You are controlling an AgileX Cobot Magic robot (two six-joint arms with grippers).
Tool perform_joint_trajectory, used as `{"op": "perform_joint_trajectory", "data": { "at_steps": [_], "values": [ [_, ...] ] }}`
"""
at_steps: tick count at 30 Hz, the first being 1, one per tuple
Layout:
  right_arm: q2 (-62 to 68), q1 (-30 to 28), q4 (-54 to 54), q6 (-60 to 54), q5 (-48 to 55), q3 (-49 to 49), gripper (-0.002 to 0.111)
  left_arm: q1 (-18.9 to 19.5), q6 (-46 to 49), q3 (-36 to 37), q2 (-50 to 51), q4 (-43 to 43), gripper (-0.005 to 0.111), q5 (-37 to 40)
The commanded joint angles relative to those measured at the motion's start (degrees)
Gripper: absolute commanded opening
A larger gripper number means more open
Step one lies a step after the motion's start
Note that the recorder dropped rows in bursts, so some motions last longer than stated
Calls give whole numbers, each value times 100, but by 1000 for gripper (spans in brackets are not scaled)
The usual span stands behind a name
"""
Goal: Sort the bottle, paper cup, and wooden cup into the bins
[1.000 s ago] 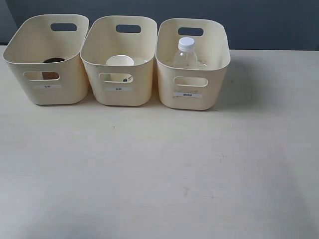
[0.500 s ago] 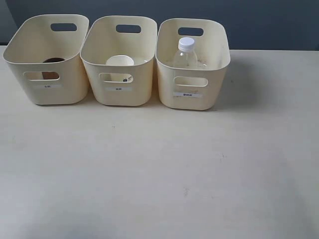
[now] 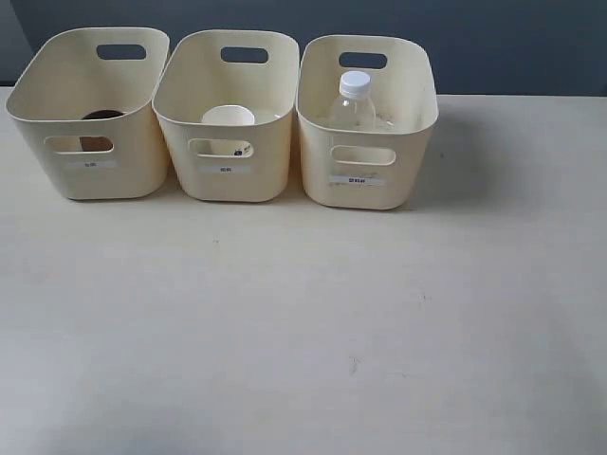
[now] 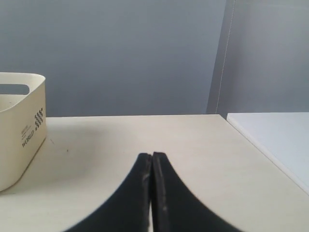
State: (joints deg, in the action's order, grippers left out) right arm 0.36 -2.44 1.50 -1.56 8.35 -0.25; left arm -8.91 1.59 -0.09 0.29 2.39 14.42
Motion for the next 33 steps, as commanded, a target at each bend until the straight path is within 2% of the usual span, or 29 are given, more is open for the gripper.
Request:
{"op": "perform_joint_trajectory", "data": {
  "at_steps": [1,11,15,19,33],
  "values": [
    [-36,-24,97,35,-86,25,-1,-30,-2,9,-29,7,0,-75],
    [-36,-24,43,8,-75,25,-1,-30,-2,9,-29,7,0,-75],
    [-36,-24,-704,22,-52,25,-1,-30,-2,9,-29,7,0,-75],
    [-36,-24,-677,-16,326,25,-1,-30,-2,9,-29,7,0,-75],
    [-36,-24,-417,35,268,25,-1,-30,-2,9,-29,7,0,-75]
  ]
}}
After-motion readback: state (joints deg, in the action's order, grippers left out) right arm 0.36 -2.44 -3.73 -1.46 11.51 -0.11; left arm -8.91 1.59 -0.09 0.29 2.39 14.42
